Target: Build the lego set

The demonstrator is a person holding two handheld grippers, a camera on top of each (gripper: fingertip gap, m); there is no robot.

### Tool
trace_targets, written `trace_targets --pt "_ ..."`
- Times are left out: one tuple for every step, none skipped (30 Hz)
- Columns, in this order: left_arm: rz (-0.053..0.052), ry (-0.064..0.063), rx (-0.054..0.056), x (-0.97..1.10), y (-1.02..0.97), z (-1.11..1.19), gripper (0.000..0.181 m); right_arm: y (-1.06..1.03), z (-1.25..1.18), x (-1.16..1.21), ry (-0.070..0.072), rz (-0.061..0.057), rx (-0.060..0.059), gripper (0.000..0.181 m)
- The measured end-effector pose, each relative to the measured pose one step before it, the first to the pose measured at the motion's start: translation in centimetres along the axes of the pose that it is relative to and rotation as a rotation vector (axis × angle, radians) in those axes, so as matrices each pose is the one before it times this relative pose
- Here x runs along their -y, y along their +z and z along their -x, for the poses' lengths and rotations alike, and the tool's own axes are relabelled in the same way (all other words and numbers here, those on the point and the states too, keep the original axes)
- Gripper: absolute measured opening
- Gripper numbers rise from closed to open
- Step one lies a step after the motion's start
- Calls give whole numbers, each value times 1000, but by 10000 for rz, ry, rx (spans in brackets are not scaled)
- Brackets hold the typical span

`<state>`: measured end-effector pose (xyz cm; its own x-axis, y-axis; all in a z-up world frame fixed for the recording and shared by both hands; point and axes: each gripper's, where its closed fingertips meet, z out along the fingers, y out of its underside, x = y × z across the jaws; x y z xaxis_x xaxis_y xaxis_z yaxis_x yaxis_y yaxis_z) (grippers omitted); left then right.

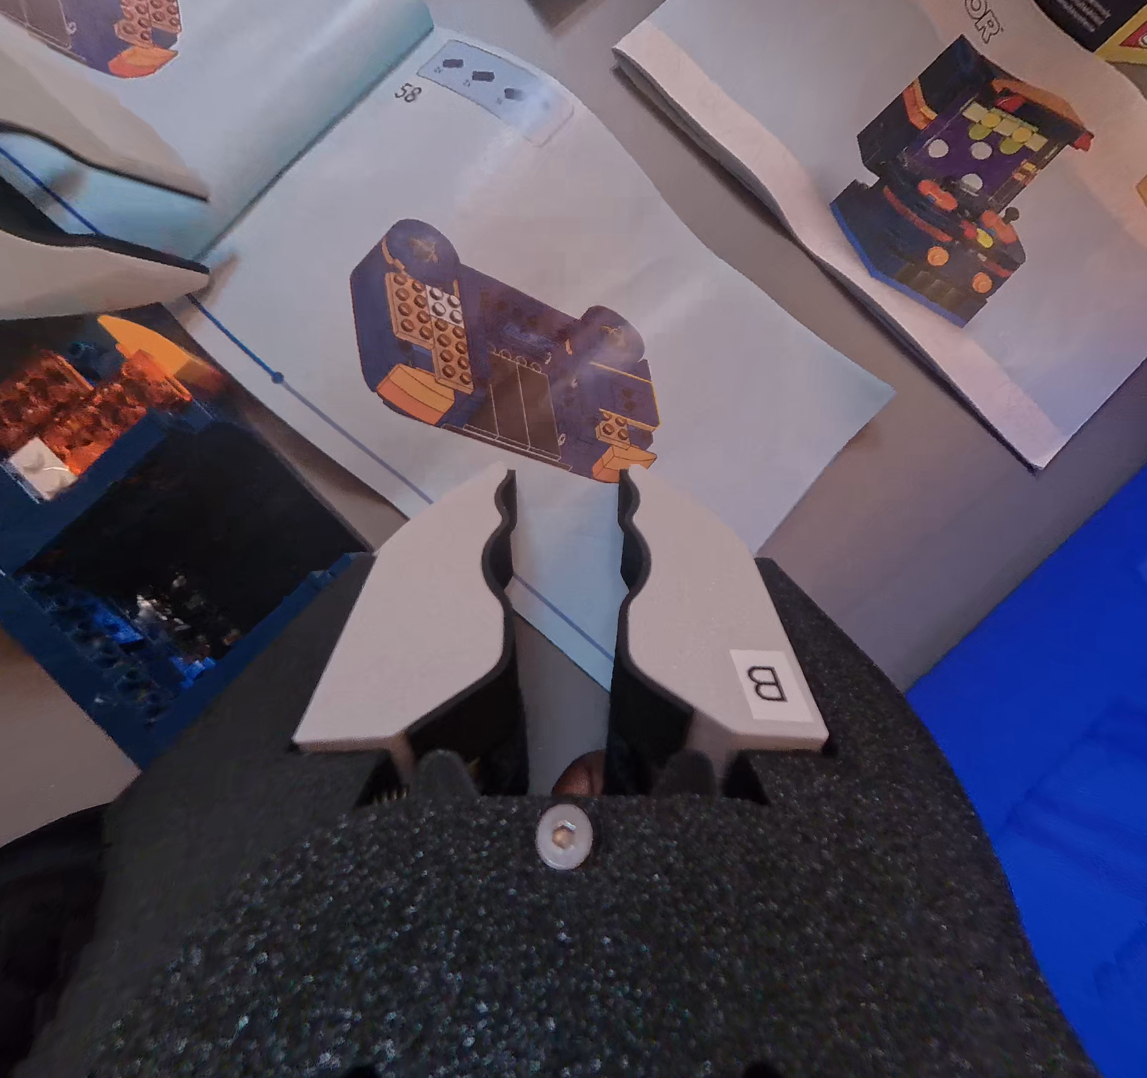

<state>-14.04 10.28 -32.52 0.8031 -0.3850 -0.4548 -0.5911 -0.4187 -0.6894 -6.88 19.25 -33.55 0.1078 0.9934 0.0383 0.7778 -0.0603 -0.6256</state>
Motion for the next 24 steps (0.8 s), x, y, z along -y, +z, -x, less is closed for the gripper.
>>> trace_targets --pt "-67 -278 -13 568 -419 704 19 -311 100 675 -9 -79 -2 27" --pt "-273 -275 129 1089 -682 1096 20 -554 434 1576 -177 -610 159 18" --pt "-496 -188 98 1409 -722 1139 18 -513 603 2044 -312 -766 277 12" --pt "-469 -48 -2 1312 -523 1060 16 -140 459 1927 -335 -539 263 8" --pt "-233 39 -118 845 -157 917 15 391 278 1351 -319 -153 250 6" --pt "64 38 -197 132 308 747 14 884 261 757 -349 106 339 6" --pt "282 22 -275 -552 781 489 14 1193 241 603 -403 12 398 5" --pt "274 -40 -271 -894 1128 273 14 1293 129 630 -412 -252 348 3" --pt "119 -168 -162 -879 1232 143 13 1239 68 596 -361 -440 296 0" --pt "-44 -300 -83 -748 1170 -29 11 1177 -123 210 -286 -343 162 0" --pt "163 -165 -413 -1243 949 -753 9 1099 -156 -507 -313 51 113 0" --pt "654 206 -508 -1911 676 -924 8 1031 -158 -1532 -289 655 73 0" --pt "181 308 61 -499 11 -76 5 844 -286 -2152 -169 991 -81 5" --pt "31 236 75 -224 -170 -69 2 -143 -130 665 69 -932 -7 0" --pt "-18 88 26 -63 -75 -74 1 -148 -197 -483 148 225 5 0" --pt "5 -12 -27 -3 9 -25 1 -128 -96 -190 53 16 13 0" --pt "2 -26 -18 0 11 -24 0 -49 -9 -18 -45 -11 -54 0" --pt "-2 -7 9 -3 2 -10 0 -22 1 -4 -186 0 -154 0" --pt "-4 46 50 1 -1 7 0 -27 1 -3 -229 -2 -191 0" --pt "-2 92 78 5 8 -4 0 -22 -13 5 -212 -6 -170 0" --pt "-2 59 50 12 1 1 0 -23 -8 2 -113 -6 -89 0" --pt "-2 13 16 -3 5 -11 0 -15 -1 -2 7 0 2 0" --pt "-1 -22 -4 -1 3 17 1 -22 0 -16 66 0 56 0" --pt "-1 -35 -25 -1 1 5 1 -34 8 -18 108 -2 96 0"
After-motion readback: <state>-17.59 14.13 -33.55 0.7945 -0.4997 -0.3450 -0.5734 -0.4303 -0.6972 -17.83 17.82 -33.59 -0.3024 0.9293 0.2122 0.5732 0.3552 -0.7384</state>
